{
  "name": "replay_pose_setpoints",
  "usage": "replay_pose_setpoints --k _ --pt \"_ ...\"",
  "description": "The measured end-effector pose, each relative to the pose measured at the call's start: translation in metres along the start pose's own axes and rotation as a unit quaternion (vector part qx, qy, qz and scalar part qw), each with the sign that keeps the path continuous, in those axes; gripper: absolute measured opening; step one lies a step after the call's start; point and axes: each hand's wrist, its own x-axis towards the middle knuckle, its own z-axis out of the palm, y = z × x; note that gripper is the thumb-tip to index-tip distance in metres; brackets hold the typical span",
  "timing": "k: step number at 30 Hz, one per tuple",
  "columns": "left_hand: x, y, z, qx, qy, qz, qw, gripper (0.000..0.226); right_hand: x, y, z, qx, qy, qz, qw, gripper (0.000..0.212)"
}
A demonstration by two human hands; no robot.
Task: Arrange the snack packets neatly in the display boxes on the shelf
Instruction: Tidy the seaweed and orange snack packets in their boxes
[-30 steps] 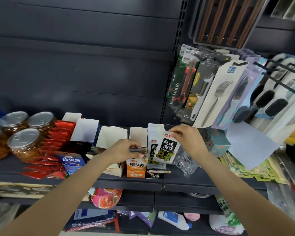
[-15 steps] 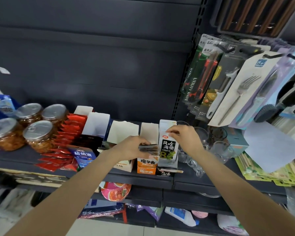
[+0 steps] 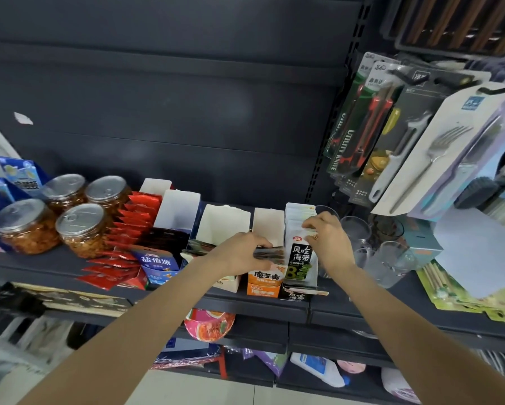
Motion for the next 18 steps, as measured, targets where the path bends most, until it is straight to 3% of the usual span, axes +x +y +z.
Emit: replay_pose_setpoints --k 9,15,18 --pt "-0.005 0.007 0.002 0.020 0.028 -0.006 0.999 0.044 -0.022 -0.006 -0.019 0.040 -0.032 -0.019 0.999 0.027" --pt "-0.005 0.010 0.004 0.010 0.046 -0.010 0.999 0.039 -0.057 -0.007 -0.032 0.082 -0.183 -0.012 0.980 0.024" --pt "-0.006 0.011 0.003 0.003 0.043 -0.007 0.999 0.037 -0.062 -0.007 -0.035 0.049 -0.210 -0.016 0.976 0.022"
